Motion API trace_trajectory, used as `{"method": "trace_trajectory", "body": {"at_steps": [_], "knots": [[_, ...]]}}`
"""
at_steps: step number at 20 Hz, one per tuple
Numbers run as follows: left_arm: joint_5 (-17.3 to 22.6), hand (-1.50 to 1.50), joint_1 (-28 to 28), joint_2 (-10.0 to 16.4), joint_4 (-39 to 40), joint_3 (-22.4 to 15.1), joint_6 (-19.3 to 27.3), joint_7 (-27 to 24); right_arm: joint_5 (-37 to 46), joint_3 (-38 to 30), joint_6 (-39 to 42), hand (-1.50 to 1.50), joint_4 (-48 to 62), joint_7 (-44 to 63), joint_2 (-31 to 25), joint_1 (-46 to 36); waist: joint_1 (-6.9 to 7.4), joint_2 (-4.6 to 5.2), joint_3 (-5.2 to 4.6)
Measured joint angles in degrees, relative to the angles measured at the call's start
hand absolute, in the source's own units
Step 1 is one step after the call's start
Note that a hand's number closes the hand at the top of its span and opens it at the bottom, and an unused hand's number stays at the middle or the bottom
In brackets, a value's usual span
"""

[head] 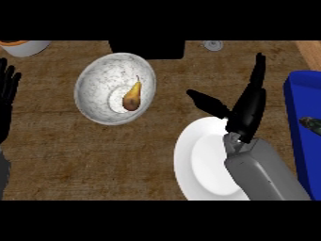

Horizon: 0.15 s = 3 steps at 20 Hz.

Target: Pick the pear from the plate and place it in the bowl

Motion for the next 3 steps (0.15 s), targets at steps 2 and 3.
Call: {"method": "trace_trajectory", "body": {"at_steps": [2,3], "knots": [[-0.03,0.00,-0.57,-0.07,-0.49,-0.15,0.19,0.74,-1.68,-0.03,0.13,-1.50,-6.54,-1.15,-2.65,5.46,0.17,0.09,0.00],[-0.15,0.00,-0.81,-0.07,-0.70,-0.20,0.34,1.08,-3.37,-0.17,-0.07,-1.50,-9.08,-2.44,-4.24,8.03,0.32,0.15,0.01]]}}
